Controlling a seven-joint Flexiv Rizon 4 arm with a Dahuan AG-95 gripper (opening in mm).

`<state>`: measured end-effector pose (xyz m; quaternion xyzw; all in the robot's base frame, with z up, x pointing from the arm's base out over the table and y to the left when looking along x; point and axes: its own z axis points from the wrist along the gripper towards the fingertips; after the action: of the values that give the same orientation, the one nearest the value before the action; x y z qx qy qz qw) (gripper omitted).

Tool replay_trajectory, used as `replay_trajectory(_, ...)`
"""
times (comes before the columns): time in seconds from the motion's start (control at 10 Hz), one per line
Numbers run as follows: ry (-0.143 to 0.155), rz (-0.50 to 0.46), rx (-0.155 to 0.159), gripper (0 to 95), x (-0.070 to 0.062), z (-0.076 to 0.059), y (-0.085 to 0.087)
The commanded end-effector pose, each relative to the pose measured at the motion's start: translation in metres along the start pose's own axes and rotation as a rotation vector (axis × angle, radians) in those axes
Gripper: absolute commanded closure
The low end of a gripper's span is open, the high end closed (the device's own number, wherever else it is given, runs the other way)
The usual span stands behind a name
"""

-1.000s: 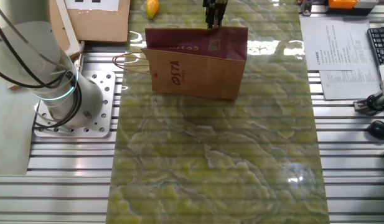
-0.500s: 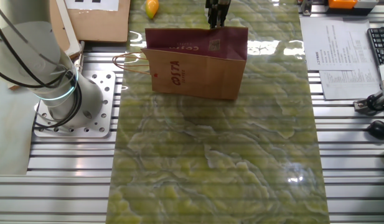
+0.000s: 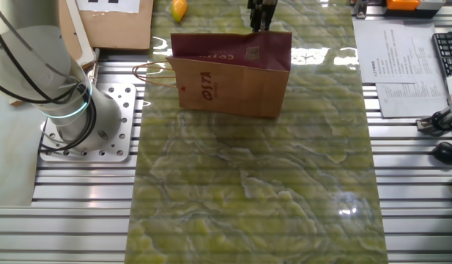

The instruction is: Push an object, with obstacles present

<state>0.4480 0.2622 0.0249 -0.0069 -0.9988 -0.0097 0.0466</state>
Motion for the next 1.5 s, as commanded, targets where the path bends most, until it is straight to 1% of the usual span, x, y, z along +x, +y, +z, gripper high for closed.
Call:
replay_trajectory(0.1, -0.002, 0.002, -0.002, 95.0, -0.005, 0.002, 0.001)
replay_trajectory(0.2, 0.001, 0.004, -0.002, 95.0, -0.009, 0.001, 0.001)
replay_trajectory(0.4, 0.007, 0.005, -0.002, 95.0, -0.015, -0.005, 0.001)
replay_trajectory(0.6, 0.005, 0.004, -0.003, 95.0, -0.016, -0.006, 0.001)
replay_trajectory(0.7, 0.012, 0.005, -0.003, 95.0, -0.015, -0.008, 0.001)
replay_trajectory(0.9, 0.027, -0.006, -0.004, 95.0, -0.003, -0.013, -0.003)
replay_trajectory(1.0, 0.029, -0.01, -0.004, 95.0, 0.0, -0.013, -0.004)
replay_trajectory(1.1, 0.03, -0.018, -0.007, 95.0, 0.006, -0.008, -0.008)
replay_trajectory(1.5, 0.029, -0.01, -0.013, 95.0, 0.005, 0.002, -0.006)
